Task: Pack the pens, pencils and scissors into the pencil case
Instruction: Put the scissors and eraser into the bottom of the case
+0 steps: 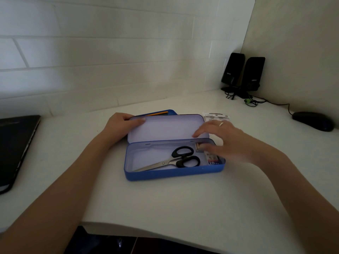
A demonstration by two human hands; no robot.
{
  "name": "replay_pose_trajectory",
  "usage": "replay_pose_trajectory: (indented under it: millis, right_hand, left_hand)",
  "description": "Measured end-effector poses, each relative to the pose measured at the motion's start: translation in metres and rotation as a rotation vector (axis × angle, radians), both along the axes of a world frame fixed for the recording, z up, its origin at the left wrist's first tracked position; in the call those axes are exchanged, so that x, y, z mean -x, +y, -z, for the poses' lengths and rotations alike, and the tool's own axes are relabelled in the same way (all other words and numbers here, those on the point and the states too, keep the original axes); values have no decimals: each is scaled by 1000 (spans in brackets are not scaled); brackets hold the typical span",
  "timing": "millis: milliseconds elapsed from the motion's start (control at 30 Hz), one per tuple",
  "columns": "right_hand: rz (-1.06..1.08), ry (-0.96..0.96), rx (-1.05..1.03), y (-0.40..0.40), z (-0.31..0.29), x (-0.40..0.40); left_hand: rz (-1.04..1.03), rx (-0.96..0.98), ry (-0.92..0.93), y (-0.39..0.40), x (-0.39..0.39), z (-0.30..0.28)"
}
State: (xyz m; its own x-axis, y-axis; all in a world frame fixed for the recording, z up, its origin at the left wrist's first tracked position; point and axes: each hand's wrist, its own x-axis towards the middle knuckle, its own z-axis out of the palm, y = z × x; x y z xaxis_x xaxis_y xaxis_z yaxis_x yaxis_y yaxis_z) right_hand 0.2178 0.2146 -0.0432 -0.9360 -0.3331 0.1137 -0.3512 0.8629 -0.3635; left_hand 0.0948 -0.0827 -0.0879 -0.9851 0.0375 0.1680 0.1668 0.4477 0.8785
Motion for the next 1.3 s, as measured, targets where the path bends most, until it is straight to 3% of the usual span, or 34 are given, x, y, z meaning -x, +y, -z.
replay_pose_trajectory:
  millis: [133,733,1100,1300]
  right_hand:
    - [-11,-199,83,-1,2,-1]
    - [-16,-362,102,3,-2,-4]
    - [-185,-264,154,5,-2,-2]
    - [-151,-223,94,6,5,4]
  left_hand:
    - [4,1,0,0,0,0]
    - [-8,-10,37,5,-7,-5]
    - [5,19,21,2,-6,-3]
    - [3,10,10,4,-8,-5]
